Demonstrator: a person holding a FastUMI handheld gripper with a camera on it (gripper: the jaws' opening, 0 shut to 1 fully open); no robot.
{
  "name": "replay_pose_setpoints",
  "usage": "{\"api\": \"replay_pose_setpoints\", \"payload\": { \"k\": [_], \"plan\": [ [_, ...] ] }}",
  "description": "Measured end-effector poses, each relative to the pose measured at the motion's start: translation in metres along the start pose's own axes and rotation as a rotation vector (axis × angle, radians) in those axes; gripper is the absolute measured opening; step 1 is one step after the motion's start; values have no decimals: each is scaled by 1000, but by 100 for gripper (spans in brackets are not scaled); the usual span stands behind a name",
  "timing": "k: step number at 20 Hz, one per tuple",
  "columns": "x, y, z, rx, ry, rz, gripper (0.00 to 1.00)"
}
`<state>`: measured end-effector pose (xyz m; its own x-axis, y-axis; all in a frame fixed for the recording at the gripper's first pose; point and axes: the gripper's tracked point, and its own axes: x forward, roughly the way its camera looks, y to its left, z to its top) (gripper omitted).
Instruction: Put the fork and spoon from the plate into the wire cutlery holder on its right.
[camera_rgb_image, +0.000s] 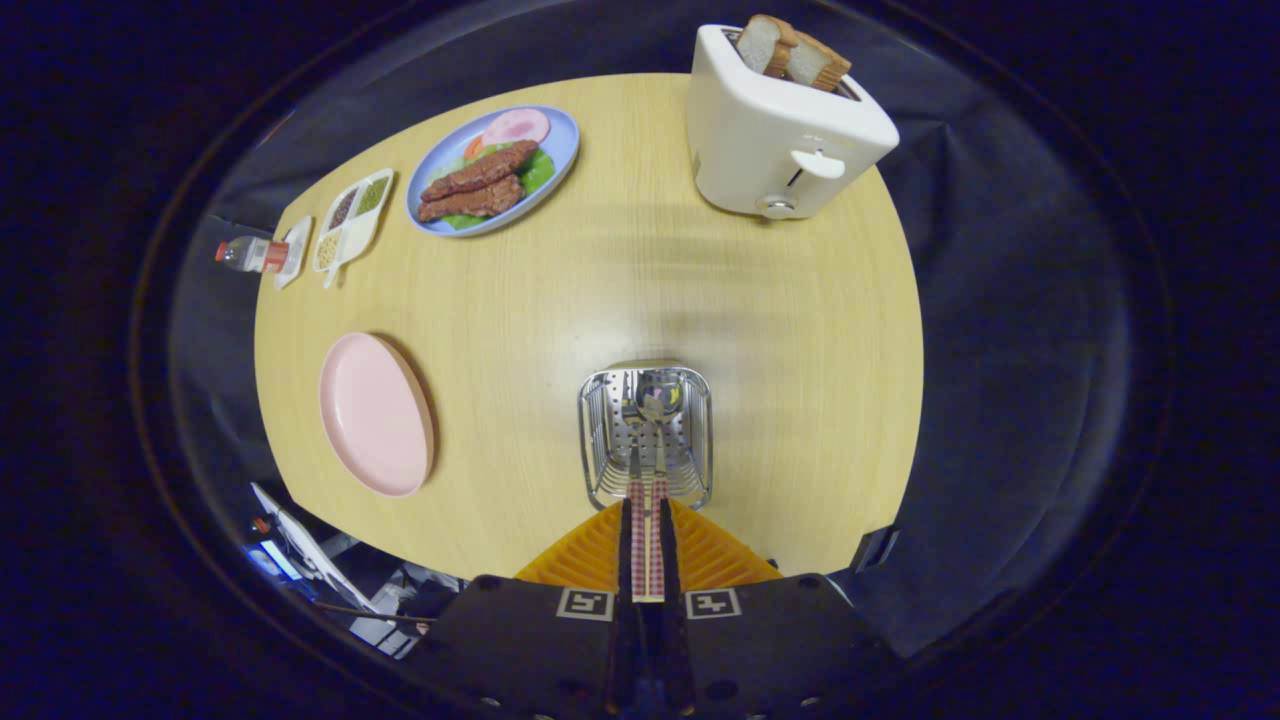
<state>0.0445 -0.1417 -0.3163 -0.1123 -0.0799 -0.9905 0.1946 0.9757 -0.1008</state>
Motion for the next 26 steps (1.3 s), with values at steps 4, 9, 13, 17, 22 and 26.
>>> {"api": "replay_pose_setpoints", "payload": {
  "k": [4, 9, 13, 17, 22, 26],
  "plan": [
    [-22, 27, 4, 25, -153, 34, 14],
    [-67, 68, 6, -90, -403, 19, 18],
    [-104, 111, 0, -131, -588, 42, 24],
    [-136, 145, -3, -122, -754, 50, 37],
    [-182, 178, -14, -77, -945, 67, 60],
    [-217, 198, -27, -53, -1108, 104, 87]
  ]
}}
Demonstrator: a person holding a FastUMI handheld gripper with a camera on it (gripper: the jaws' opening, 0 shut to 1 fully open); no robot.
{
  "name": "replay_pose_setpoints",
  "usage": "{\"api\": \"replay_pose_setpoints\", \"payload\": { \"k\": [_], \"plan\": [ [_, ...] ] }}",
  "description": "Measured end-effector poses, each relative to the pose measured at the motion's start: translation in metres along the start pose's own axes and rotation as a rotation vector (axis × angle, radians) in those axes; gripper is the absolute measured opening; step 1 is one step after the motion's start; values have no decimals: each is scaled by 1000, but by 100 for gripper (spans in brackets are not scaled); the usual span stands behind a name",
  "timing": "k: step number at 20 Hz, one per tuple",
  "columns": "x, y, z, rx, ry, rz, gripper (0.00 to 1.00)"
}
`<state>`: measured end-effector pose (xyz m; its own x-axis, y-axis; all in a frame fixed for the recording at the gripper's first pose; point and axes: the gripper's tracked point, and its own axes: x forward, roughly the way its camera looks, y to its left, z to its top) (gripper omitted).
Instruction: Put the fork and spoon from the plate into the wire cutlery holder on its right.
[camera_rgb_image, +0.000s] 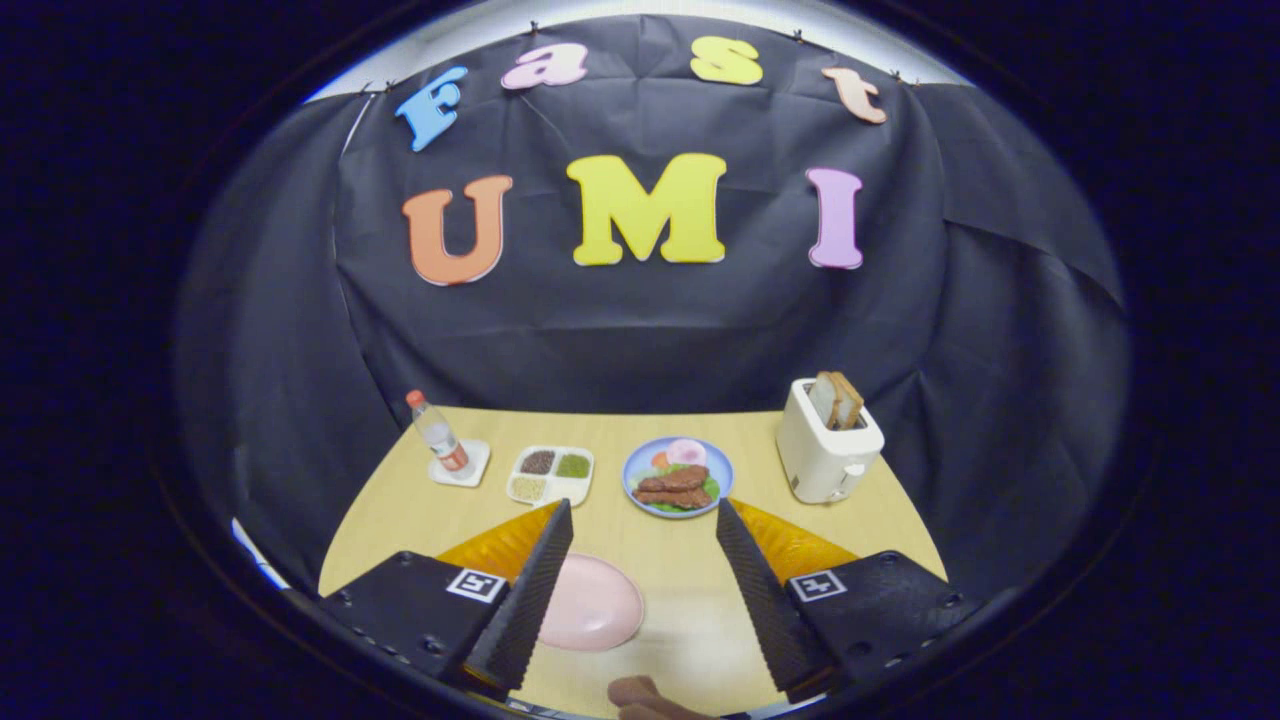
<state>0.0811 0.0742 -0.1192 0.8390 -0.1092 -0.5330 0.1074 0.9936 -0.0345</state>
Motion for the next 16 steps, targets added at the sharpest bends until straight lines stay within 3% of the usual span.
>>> {"api": "replay_pose_setpoints", "payload": {
  "k": [3, 11, 16],
  "plan": [
    [-22, 5, 21, -22, -132, -14, 99],
    [-122, 6, 74, -39, -522, -60, 96],
    [-135, 17, 60, -55, -533, -46, 96]
  ]
}}
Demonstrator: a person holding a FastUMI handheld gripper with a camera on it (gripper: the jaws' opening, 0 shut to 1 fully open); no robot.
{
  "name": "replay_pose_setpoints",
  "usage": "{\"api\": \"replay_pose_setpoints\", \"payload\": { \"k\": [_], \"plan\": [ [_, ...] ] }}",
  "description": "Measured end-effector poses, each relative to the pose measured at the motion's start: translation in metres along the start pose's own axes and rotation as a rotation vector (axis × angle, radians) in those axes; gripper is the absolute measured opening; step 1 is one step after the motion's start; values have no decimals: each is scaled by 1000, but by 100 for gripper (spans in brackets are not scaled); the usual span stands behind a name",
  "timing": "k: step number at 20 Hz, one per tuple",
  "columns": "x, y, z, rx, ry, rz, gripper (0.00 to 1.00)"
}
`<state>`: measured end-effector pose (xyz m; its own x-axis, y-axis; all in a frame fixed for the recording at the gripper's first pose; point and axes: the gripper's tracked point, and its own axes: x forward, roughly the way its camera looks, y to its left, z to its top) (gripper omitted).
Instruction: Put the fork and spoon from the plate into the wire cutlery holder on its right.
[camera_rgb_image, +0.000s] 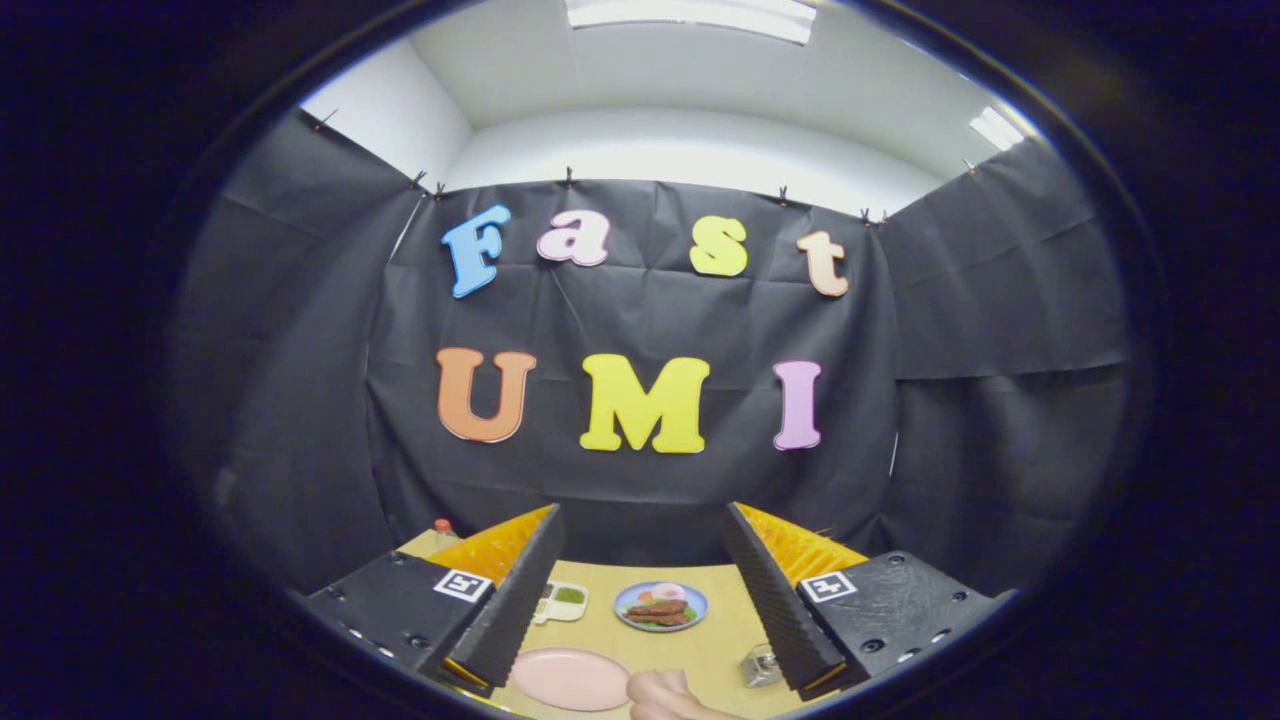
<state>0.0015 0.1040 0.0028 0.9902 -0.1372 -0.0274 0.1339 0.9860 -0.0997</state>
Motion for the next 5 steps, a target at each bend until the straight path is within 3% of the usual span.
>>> {"api": "replay_pose_setpoints", "payload": {
  "k": [5],
  "plan": [
    [1, -5, -1, -2, 1, -16, 96]
  ]
}}
